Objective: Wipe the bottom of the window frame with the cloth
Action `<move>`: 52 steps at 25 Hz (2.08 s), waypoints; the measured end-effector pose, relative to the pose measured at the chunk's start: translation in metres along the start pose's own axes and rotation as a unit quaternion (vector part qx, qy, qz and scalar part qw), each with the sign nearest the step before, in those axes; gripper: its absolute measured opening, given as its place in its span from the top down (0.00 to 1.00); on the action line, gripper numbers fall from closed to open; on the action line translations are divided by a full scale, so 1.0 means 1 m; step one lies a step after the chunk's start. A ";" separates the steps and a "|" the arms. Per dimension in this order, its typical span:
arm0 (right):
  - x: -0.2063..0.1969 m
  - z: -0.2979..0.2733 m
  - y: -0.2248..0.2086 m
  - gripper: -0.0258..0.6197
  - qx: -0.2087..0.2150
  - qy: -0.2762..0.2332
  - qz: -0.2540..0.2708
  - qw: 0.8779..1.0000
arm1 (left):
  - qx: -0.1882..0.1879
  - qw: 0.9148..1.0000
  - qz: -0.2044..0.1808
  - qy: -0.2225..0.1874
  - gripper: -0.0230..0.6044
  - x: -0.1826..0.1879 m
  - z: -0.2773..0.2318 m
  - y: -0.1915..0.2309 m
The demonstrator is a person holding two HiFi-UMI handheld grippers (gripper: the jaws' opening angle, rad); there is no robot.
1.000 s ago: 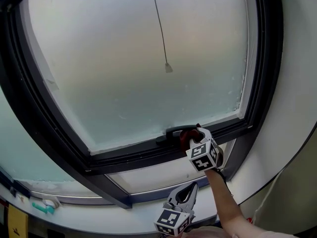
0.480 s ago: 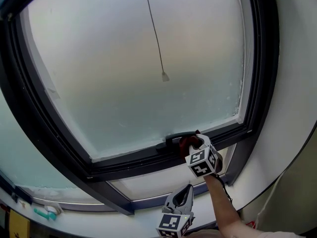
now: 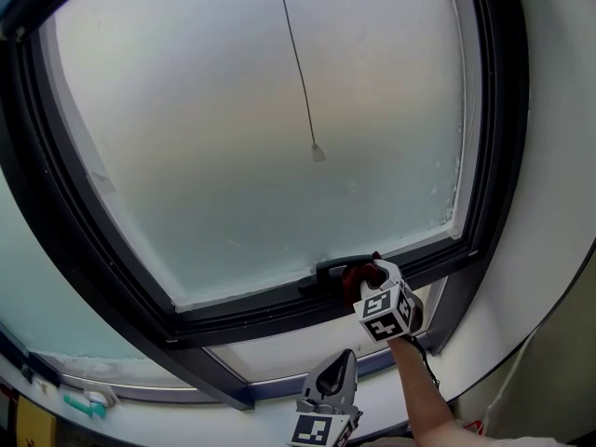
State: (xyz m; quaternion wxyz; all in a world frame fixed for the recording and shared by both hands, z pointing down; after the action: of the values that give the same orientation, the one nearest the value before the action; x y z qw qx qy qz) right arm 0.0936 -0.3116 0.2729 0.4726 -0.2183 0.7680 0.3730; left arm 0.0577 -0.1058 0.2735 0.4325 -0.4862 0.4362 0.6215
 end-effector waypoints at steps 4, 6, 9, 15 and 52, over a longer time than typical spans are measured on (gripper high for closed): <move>0.000 0.001 0.000 0.88 0.002 -0.005 0.003 1.000 | -0.014 0.999 -0.007 0.042 0.97 -0.018 -0.002 -0.004; 0.001 0.001 0.000 0.88 0.003 -0.006 0.003 1.000 | -0.016 0.999 -0.004 0.047 0.97 -0.020 -0.001 -0.007; 0.001 0.000 0.000 0.88 0.003 -0.005 0.003 1.000 | -0.023 0.999 0.000 0.048 0.97 -0.022 -0.001 -0.013; 0.000 0.001 0.000 0.88 0.004 -0.005 0.003 1.000 | -0.026 0.998 0.010 0.051 0.97 -0.026 0.000 -0.020; -0.008 0.002 -0.015 0.88 0.021 0.021 -0.034 0.999 | -0.016 0.998 0.035 0.056 0.97 -0.023 0.002 -0.016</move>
State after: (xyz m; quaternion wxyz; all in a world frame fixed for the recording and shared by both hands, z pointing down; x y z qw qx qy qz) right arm 0.1091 -0.3197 0.2741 0.4735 -0.2421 0.7774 0.3360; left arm 0.0766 -0.1025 0.2945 0.3773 -0.5119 0.4665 0.6148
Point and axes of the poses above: the fingertips, and each gripper's own axes: z backward along the fingers, y to its left, x out of its top, the point moved 1 cm from there along z, backward along the fingers, and after that the axes turned 13 degrees about x, right-handed, at the moved point
